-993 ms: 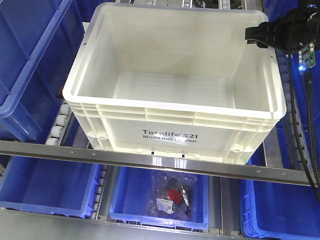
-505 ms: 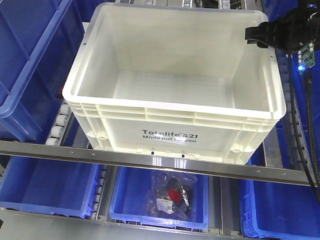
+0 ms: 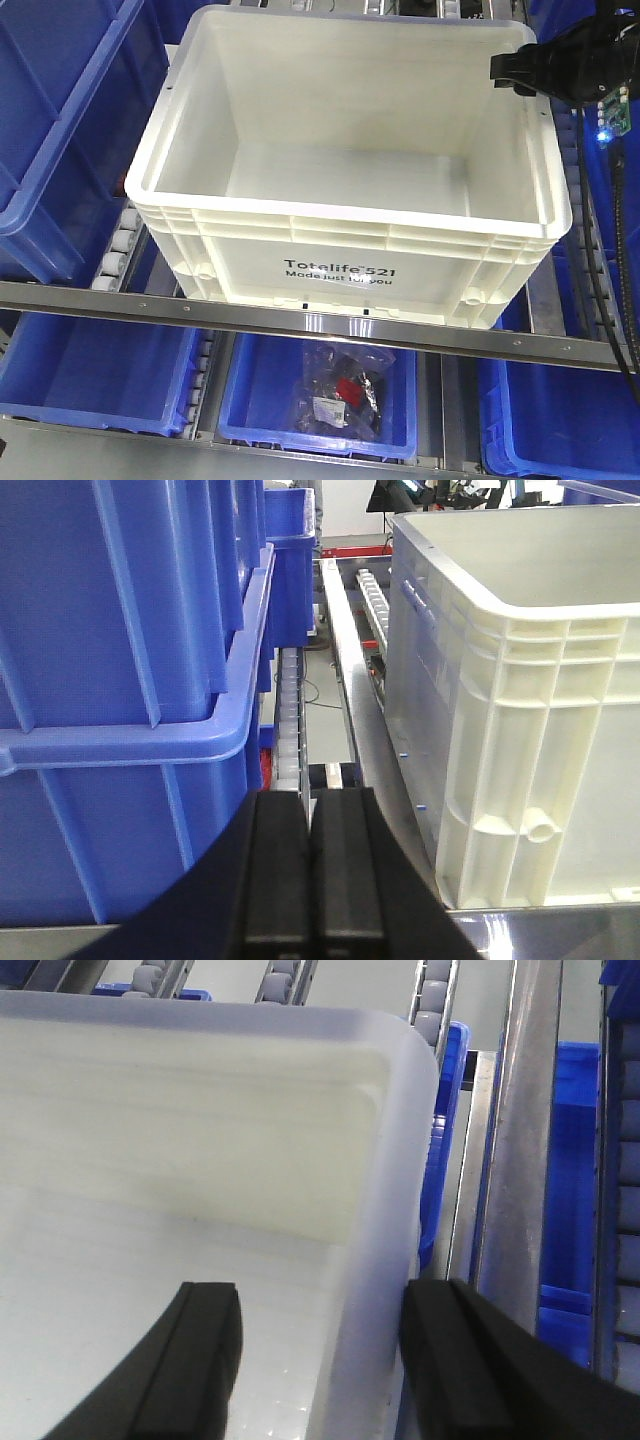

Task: Place moving items into box and shelve
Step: 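Open the left gripper and withdraw it from the crate rim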

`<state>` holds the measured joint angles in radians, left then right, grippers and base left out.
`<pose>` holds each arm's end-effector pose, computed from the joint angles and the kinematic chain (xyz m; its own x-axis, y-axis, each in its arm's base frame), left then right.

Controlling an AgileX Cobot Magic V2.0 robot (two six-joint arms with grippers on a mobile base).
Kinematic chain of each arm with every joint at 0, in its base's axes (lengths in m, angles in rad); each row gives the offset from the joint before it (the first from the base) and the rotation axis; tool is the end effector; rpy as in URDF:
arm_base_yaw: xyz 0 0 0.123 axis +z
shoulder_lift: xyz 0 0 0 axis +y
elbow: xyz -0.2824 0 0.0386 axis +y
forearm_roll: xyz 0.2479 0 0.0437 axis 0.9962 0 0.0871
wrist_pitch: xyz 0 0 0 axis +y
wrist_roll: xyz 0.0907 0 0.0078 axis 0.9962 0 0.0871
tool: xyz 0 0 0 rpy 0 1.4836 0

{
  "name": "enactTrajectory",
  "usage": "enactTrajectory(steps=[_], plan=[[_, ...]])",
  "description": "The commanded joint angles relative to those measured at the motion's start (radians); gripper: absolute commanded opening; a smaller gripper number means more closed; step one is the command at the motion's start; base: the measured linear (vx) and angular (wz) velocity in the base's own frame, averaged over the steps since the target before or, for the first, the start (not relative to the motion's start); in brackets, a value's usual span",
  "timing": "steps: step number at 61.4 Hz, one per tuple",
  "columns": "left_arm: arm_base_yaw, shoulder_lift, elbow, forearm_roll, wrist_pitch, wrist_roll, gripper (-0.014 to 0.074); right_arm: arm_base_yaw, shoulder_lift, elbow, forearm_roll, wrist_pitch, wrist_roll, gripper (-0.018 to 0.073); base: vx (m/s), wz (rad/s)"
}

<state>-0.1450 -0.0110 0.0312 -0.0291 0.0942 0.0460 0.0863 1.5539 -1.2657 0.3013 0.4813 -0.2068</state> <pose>0.0563 -0.0085 0.1946 -0.0244 0.0208 -0.9995 0.1476 0.9889 0.0169 0.3525 0.0431 0.3218 -0.6245 0.0076 -0.7810 -0.1548 0.9789 0.1333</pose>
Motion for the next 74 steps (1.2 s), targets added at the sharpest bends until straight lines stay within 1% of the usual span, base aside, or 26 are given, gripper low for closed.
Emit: enactTrajectory(steps=[1,24,36,41,45,55,59,66,74], plan=[[0.0,-0.015,0.014,-0.002,-0.075,-0.008,-0.0008,0.004,-0.044,-0.037,0.023,-0.06,-0.011,0.0413,0.0,0.0],[0.0,-0.015,0.014,-0.002,-0.075,-0.008,-0.0008,0.004,-0.041,-0.037,0.023,-0.06,-0.011,0.0413,0.0,0.0],[0.0,-0.015,0.014,-0.002,-0.075,-0.008,-0.0008,0.003,-0.048,-0.037,0.041,-0.053,-0.009,0.0419,0.0,0.0],[0.0,-0.015,0.014,-0.002,-0.075,-0.008,-0.0008,0.003,-0.052,-0.037,0.041,-0.053,-0.008,0.0447,0.0,0.0],[0.0,-0.015,0.014,-0.002,-0.075,-0.008,-0.0008,0.003,-0.052,-0.037,0.037,-0.044,-0.011,0.0491,0.0,0.0],[0.0,-0.015,0.014,-0.002,-0.075,-0.008,-0.0008,0.003,-0.065,-0.037,-0.039,0.045,-0.01,0.063,0.0,0.0],[0.0,-0.015,0.014,-0.002,-0.075,-0.008,-0.0008,0.003,-0.075,-0.037,-0.065,0.079,-0.01,0.0664,0.0,0.0],[0.0,-0.015,0.014,-0.002,-0.075,-0.008,-0.0008,0.003,-0.075,-0.037,-0.061,0.083,-0.01,0.0667,0.0,0.0],[0.0,-0.015,0.014,-0.002,-0.075,-0.008,-0.0008,0.004,-0.073,-0.037,-0.06,0.085,-0.01,0.0638,0.0,0.0]])
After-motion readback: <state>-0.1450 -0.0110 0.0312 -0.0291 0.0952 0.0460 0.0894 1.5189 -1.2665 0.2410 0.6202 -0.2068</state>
